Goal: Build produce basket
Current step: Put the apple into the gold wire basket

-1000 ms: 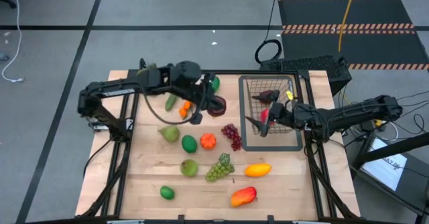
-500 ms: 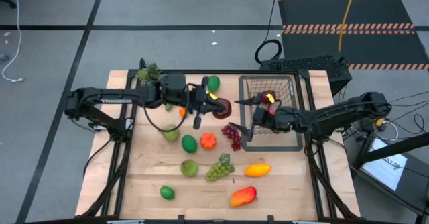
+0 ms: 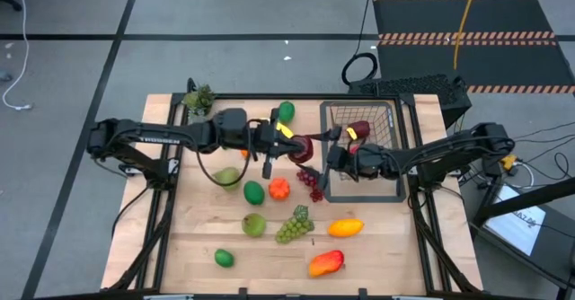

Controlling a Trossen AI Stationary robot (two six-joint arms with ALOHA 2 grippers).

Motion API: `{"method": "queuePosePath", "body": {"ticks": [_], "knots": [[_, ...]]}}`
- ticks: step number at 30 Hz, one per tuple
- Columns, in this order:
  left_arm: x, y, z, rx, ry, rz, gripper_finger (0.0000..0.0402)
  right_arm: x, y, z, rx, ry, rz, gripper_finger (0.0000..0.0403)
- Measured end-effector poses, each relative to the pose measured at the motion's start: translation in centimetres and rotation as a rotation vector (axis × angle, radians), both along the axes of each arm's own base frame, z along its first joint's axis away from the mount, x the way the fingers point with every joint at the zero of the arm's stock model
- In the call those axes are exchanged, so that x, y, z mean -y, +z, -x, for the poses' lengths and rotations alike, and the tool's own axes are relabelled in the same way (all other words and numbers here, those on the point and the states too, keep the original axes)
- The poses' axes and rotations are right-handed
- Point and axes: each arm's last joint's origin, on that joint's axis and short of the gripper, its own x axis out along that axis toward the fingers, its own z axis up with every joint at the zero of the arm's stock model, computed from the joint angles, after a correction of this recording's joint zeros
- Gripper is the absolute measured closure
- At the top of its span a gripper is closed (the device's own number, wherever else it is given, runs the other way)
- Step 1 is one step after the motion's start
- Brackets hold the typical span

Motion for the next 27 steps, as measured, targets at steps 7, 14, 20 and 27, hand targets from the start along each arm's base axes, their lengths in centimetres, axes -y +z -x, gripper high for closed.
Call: {"method": "queuePosePath", "body": {"ticks": [7, 14, 20, 27], "knots": [[0.5, 0.0, 0.0, 0.0, -0.014, 0.002, 0.0399, 0.0, 0.0, -0.1, 0.005, 0.001, 0.021, 0.0016], [0.6, 0.0, 0.0, -0.003, -0.018, 0.003, 0.0398, 0.0, 0.0, -0.1, -0.001, 0.002, 0.046, 0.005], [1.0, -0.2, 0.0, -0.012, -0.037, -0.042, 0.0329, 0.0, 0.0, -0.1, -0.004, -0.002, 0.046, 0.005], [2.0, 0.8, 1.7, -0.06, 0.086, -0.045, 0.0162, 0.1, 0.1, 0.4, -0.031, -0.009, 0.017, 0.0049]]}}
